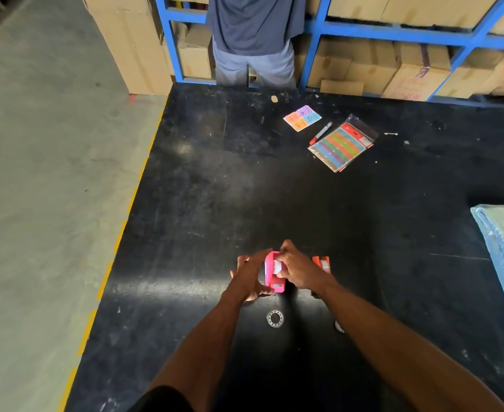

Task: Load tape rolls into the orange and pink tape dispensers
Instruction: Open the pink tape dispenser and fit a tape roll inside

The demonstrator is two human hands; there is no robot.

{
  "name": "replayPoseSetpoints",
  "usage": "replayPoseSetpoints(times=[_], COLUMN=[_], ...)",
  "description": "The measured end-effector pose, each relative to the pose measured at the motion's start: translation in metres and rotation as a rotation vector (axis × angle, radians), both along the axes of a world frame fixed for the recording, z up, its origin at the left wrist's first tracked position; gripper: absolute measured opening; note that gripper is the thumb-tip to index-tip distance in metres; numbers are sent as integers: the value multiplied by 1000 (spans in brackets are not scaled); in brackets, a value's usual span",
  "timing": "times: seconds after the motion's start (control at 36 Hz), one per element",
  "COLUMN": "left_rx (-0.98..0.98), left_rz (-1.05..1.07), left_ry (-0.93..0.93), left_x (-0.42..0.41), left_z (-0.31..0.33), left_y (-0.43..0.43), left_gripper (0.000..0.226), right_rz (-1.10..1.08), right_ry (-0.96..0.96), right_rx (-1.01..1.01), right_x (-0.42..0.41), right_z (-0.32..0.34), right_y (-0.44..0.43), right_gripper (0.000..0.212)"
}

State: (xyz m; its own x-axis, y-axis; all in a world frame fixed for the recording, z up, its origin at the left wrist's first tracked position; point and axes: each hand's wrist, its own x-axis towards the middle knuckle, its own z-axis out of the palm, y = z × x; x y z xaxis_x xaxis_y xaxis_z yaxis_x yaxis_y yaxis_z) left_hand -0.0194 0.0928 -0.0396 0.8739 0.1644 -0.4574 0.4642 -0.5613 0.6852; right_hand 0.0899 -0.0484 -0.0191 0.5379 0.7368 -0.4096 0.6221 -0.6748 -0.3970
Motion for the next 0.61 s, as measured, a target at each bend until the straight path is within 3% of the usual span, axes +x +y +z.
replayPoseSetpoints(times=[0.14, 0.22, 0.28, 0.36, 0.44, 0.61], left_rx=[8, -100, -25, -23, -183, -282], left_rz=[-28, 37, -34, 20, 179, 353], left_ry=[-3, 51, 1, -121, -249, -372], left_x=[0, 2, -1, -13, -22, -27], left_z=[0, 8, 12, 15, 23, 44], left_y=[-2, -2, -2, -6, -15, -33], left_gripper=[109, 107, 115, 86, 46, 25], right_rz=[-37, -68, -96, -131, -145, -135], right_ry=[20, 26, 31, 21, 9, 6], right_rx=[-15, -18, -6, 25, 28, 117], right_x=[-5, -8, -9, -11, -11, -19], right_z=[6, 10, 15, 23, 29, 51], right_y=[-4, -8, -9, -12, -14, -8], right_gripper=[27, 23, 28, 30, 28, 27])
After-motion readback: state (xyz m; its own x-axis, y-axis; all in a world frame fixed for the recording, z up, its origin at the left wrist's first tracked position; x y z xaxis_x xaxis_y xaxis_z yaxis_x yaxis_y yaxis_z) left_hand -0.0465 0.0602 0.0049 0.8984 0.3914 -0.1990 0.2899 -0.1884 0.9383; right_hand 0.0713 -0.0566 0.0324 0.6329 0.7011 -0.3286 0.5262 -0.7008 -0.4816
